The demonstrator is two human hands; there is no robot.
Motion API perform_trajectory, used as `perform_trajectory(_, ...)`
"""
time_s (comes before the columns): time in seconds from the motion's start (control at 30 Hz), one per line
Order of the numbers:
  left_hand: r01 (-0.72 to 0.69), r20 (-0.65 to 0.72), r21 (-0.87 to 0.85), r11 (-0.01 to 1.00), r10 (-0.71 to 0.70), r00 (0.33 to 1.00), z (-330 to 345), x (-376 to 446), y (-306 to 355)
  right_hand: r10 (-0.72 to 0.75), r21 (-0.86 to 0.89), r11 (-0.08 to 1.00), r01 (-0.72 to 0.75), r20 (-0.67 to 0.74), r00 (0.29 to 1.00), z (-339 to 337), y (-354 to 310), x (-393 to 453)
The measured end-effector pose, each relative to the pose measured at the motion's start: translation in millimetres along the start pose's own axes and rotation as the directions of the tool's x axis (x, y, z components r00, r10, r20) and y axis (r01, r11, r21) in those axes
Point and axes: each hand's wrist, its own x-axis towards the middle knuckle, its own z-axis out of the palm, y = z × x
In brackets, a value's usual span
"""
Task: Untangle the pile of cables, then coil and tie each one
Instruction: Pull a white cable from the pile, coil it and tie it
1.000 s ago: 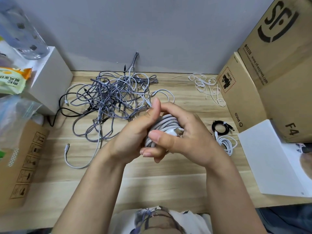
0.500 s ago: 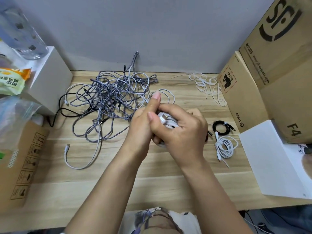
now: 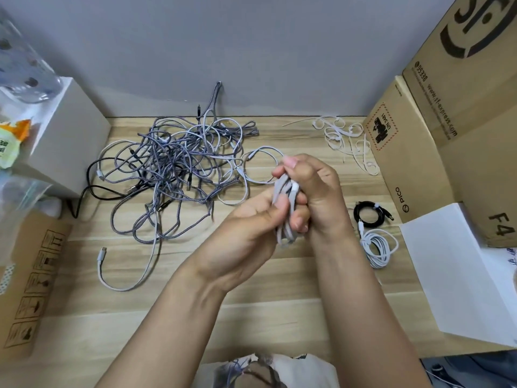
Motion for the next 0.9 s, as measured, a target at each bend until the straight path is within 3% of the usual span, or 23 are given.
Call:
perform_trajectory(0.13,0.064,-0.199,0.026,0.998,-0.057,0.978,3,20,-3,0.129,0.015,0.991,-0.131,0.115,0.985,-16,6,22)
perform_trajectory(0.27,0.051,-0.366,0.076,0.996,-0.019,0.930,-11,42,-2,0.209,-0.141,0.973,-0.182,0.208,0.955,-33,22,61)
perform_trajectory(0.37,0.041,-0.439,0.105,0.994,0.009,0.898,-28,60,-2,0.175,-0.393,0.906,-0.154,0.016,0.985,-59,47,121)
perform_trajectory(0.47,0.062,-0.446,0.141,0.988,0.007,0.895,-39,68,-2,0.037,-0.671,0.710,-0.212,-0.265,0.964,-103,68,174)
perform_trajectory(0.63,0.117,-0.510,0.143,0.983,-0.028,0.859,-51,77,-6,0.082,-0.880,0.221,-0.421,-0.413,0.907,-163,85,221)
perform_trajectory(0.7,0.130,-0.525,0.133,0.983,-0.041,0.850,-54,79,-7,0.076,-0.892,0.141,-0.429,-0.422,0.903,-173,88,224)
perform_trajectory(0.9,0.132,-0.528,0.130,0.983,-0.044,0.848,-60,79,-5,0.020,-0.929,0.072,-0.362,-0.362,0.932,-171,93,214)
